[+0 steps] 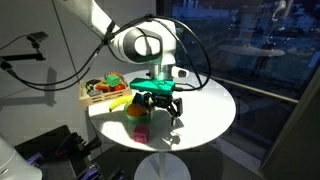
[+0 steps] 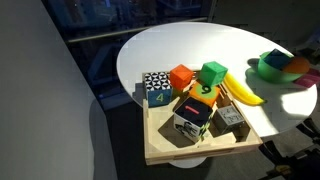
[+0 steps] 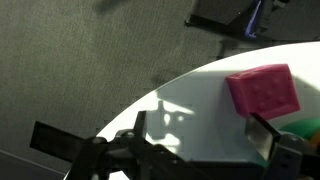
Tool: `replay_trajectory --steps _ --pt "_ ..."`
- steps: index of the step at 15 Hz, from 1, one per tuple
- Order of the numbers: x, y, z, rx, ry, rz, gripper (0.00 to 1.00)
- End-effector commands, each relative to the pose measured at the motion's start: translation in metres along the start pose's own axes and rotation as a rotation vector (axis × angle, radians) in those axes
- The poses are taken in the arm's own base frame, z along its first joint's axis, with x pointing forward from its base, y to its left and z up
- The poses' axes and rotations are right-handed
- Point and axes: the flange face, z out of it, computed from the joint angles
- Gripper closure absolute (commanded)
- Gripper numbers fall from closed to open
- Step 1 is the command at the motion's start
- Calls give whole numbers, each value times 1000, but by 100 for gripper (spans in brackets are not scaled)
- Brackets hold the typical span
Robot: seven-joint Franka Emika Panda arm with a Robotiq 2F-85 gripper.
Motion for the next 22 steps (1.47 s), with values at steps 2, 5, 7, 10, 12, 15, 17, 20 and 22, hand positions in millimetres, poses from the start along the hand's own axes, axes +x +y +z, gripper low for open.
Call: replay_trajectory --steps 2,5,7,10,12,15,17,20,22 --pt "-8 -3 10 17 10 -94 0" --pt "-14 -6 16 35 9 -159 0" --pt "-17 -10 21 46 9 -201 0" --pt "-21 -18 27 57 15 -253 0" --pt "-24 -24 30 56 16 -278 0" --pt "-28 -33 34 58 15 -301 0" --pt "-30 -38 35 58 17 -313 0" --pt "-33 -46 36 61 21 -329 0" --pt "-35 -51 37 65 23 -337 0"
